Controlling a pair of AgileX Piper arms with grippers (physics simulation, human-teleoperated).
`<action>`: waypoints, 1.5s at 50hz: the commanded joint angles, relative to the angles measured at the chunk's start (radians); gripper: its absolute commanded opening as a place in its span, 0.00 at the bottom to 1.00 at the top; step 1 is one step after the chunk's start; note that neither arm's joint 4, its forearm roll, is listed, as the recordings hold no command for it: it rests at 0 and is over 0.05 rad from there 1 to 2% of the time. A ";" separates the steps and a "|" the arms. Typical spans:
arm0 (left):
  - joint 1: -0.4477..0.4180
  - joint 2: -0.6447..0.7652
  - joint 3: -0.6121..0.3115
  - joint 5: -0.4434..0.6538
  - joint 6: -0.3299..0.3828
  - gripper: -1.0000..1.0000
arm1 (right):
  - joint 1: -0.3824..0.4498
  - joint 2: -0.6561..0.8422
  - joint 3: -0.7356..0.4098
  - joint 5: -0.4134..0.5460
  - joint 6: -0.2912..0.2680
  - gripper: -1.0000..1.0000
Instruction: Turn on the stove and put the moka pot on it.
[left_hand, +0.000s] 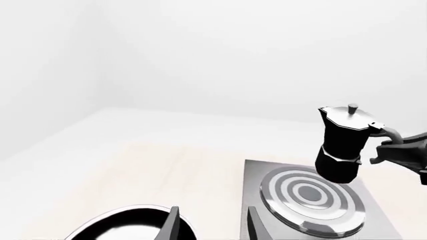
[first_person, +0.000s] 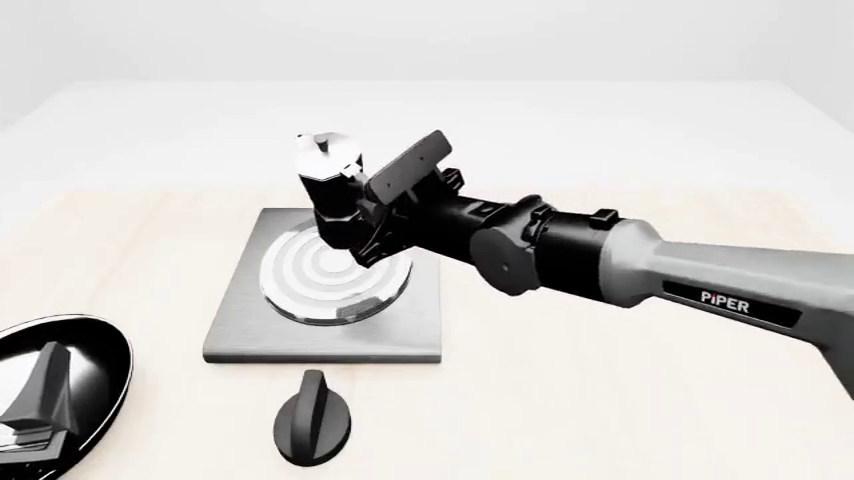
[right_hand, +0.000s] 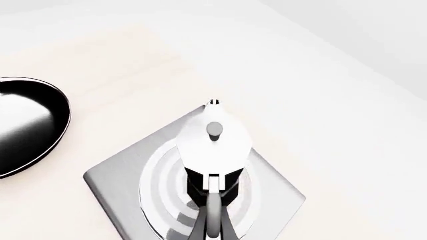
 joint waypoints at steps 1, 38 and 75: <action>-0.003 0.026 0.003 -0.017 -0.011 1.00 | 0.014 0.088 -0.087 -0.014 0.025 0.00; -0.018 0.134 0.005 -0.106 -0.011 1.00 | 0.005 0.295 -0.211 -0.056 0.068 0.00; -0.014 0.087 0.005 -0.074 -0.013 1.00 | -0.001 0.231 -0.071 -0.080 0.063 1.00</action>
